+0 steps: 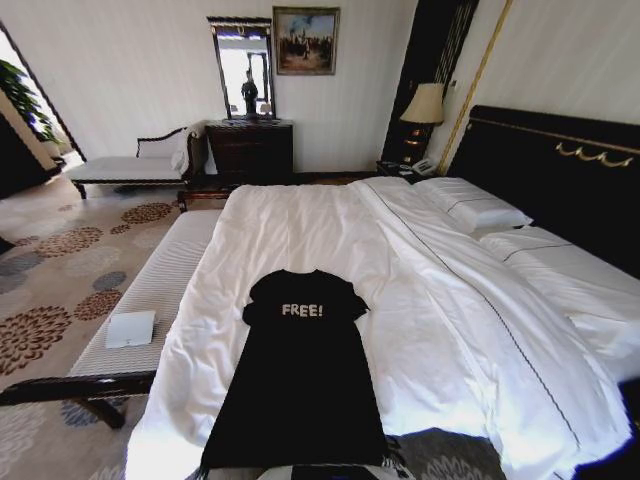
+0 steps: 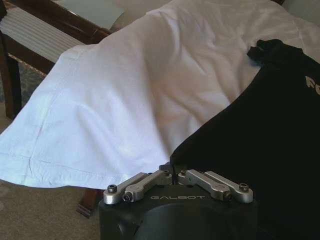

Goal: Fold the clothes on the bed.

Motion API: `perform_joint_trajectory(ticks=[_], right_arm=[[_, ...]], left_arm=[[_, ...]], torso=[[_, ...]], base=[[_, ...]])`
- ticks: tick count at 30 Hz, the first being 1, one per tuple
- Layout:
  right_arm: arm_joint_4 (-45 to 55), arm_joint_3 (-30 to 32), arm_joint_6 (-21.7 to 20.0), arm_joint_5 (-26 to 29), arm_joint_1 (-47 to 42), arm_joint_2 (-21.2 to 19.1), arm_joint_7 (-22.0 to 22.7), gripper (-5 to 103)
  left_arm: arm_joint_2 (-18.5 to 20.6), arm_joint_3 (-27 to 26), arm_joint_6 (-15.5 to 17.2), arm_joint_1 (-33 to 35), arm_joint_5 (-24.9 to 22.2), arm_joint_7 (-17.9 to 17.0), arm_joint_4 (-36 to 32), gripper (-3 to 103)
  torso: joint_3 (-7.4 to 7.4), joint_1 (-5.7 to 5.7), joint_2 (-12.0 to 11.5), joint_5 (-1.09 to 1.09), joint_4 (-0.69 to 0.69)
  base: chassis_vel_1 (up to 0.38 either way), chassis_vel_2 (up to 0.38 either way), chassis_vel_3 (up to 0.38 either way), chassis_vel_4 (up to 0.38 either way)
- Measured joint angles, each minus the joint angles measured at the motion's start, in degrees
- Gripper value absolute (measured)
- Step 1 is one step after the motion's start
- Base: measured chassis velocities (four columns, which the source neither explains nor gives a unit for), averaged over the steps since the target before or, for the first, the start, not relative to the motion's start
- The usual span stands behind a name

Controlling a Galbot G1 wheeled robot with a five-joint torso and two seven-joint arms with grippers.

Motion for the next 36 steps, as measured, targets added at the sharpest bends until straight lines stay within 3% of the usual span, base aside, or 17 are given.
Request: perform_joint_trajectory(ticks=[2,6,11,15,28,31,33,35,36], right_arm=[[-0.1,0.08,-0.38,-0.57,0.0,0.03,0.33,2],[-1.43,0.1,-1.97,-1.92,0.75,0.05,1.83,2],[-2.11,-0.15,-2.06,-2.1,1.45,0.34,2.32,2],[-3.23,-0.9,-1.6,-2.13,3.13,0.39,2.32,2],[-8.65,-3.59,1.36,-5.45,8.83,0.16,2.1,-2],[-8.84,-3.86,1.6,-5.55,9.28,0.19,1.92,14],[-8.86,-3.89,1.65,-5.6,9.31,0.2,1.91,14],[-8.88,-3.94,1.75,-5.61,9.27,0.22,1.9,24],[-8.88,-3.97,1.9,-5.62,9.17,0.24,1.88,30]], left_arm=[[0.05,-0.09,0.0,0.1,0.25,-0.52,-0.05,1],[0.77,0.49,-0.24,0.41,5.24,-2.92,1.11,1],[2.28,1.32,-0.03,-0.73,8.49,-3.08,2.58,1],[3.42,2.0,2.1,-3.39,8.89,-2.54,4.31,1],[2.02,3.04,2.66,-9.39,14.17,-2.45,7.44,1],[2.3,3.18,2.71,-9.74,14.3,-1.25,7.95,1],[2.4,3.16,2.72,-9.73,14.32,-0.77,8.03,0],[2.61,3.04,2.68,-9.59,14.66,-0.21,8.09,6],[2.72,2.89,2.39,-9.38,15.27,0.1,8.16,16]], torso=[[0.0,0.0,0.0,0.0,0.0],[0.0,0.0,0.0,0.0,0.01],[0.0,0.0,0.0,0.0,0.01],[0.0,0.0,0.0,-0.01,0.0],[0.01,0.0,-0.01,-0.07,0.0],[0.01,0.0,-0.01,-0.09,0.0],[0.01,0.0,-0.01,-0.08,0.01],[0.01,0.0,-0.01,-0.07,0.01],[0.01,0.0,-0.01,-0.06,0.03]], base=[[0.0,0.0,0.0,0.0],[0.0,0.0,0.0,0.0],[0.0,0.0,0.0,0.0],[0.0,0.0,0.0,0.0],[0.0,0.0,0.0,0.0],[0.0,0.0,0.0,0.0],[0.0,0.0,0.0,0.0],[0.0,0.0,0.0,0.0],[0.0,0.0,0.0,0.0]])
